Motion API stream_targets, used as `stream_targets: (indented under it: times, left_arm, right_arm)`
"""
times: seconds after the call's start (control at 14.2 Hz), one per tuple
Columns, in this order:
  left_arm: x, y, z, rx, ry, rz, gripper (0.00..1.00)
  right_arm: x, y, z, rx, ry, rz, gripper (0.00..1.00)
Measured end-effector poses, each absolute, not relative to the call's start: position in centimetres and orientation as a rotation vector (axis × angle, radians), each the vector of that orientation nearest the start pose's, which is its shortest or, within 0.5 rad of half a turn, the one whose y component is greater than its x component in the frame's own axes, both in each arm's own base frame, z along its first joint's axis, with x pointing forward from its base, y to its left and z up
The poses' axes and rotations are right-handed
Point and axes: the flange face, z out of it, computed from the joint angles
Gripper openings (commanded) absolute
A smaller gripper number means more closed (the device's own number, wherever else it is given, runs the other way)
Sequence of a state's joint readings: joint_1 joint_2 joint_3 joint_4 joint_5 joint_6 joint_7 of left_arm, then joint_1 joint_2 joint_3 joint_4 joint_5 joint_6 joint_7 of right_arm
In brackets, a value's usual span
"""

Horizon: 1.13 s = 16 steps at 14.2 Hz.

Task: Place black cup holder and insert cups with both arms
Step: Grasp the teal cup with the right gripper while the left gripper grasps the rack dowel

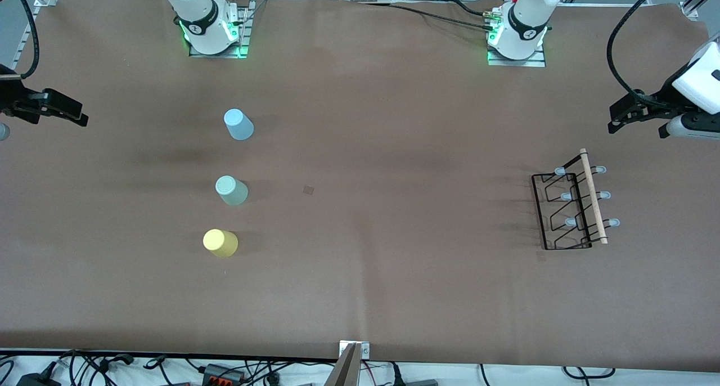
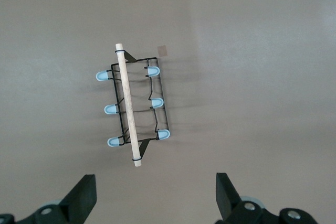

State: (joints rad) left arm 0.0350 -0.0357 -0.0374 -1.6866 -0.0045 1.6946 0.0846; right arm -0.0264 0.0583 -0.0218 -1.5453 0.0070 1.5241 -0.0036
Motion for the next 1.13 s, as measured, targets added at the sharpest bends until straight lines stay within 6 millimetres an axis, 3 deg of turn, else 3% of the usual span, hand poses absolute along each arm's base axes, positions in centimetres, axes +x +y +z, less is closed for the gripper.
stream_targets:
  times: [0.42,0.56,0.77,0.92,1.13]
  left_arm:
    - [55.3,0.1,58.0,-3.144,0.129,0.075,1.00]
    - [56.1,0.1,55.2,-3.144,0.129,0.184,1.00]
    - [57.2,0.5,50.7,-3.139,0.121,0.321,1.00]
    - [58.8,2.1,47.2,-3.144,0.079,0.276,1.00]
    - [60.2,4.3,40.9,-3.115,0.058,0.084,0.99]
  right_arm:
    - [57.3,-1.4,54.9,-3.119,0.034,0.250,1.00]
    - [58.4,0.0,51.4,-3.122,-0.003,0.177,1.00]
    - [59.1,4.3,43.6,-3.121,-0.069,0.032,1.00]
    - [58.7,7.0,38.8,-3.114,-0.039,-0.039,1.00]
    - [58.0,10.1,33.5,-3.093,0.006,-0.134,1.00]
